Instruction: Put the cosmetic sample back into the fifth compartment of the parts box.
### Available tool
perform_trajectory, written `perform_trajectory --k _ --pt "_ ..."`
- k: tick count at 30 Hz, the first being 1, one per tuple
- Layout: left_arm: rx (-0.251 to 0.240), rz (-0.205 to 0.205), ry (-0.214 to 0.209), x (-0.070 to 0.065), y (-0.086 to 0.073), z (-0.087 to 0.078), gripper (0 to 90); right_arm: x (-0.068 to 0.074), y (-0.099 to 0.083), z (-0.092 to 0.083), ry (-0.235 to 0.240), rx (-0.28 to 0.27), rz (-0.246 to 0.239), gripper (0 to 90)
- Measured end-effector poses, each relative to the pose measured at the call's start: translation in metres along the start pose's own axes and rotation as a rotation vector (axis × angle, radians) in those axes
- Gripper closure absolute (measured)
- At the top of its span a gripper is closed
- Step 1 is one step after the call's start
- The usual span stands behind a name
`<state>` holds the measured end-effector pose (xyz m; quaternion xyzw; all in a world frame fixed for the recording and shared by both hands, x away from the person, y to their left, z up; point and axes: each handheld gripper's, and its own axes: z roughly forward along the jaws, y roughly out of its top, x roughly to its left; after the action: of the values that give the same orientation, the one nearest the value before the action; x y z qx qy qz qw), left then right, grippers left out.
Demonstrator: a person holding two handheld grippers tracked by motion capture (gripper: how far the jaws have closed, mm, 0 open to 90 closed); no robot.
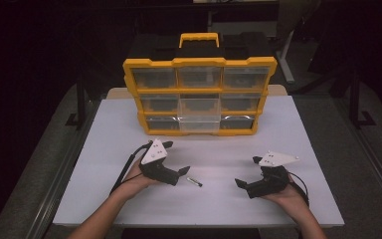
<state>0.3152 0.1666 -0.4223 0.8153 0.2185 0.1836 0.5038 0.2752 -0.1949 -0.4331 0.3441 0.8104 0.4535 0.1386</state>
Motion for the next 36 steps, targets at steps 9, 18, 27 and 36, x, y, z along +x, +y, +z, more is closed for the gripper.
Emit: perform_trajectory --k 9,18,27,36 --pt "-0.014 -0.023 0.005 0.004 -0.002 -0.012 0.0 0.0 0.0 0.001 -0.003 -0.001 0.006 0.0" --pt "-0.032 -0.037 0.011 0.007 -0.009 -0.027 0.0 -0.001 0.0 0.001 -0.004 0.011 0.023 0.0" --pt "-0.033 -0.028 0.018 0.008 -0.018 -0.041 0.0 -0.001 -0.001 0.002 -0.006 0.016 0.023 0.0" --pt "-0.044 -0.04 0.032 0.01 -0.027 -0.056 0.0 -0.001 -0.001 0.002 -0.006 0.019 0.024 0.0"
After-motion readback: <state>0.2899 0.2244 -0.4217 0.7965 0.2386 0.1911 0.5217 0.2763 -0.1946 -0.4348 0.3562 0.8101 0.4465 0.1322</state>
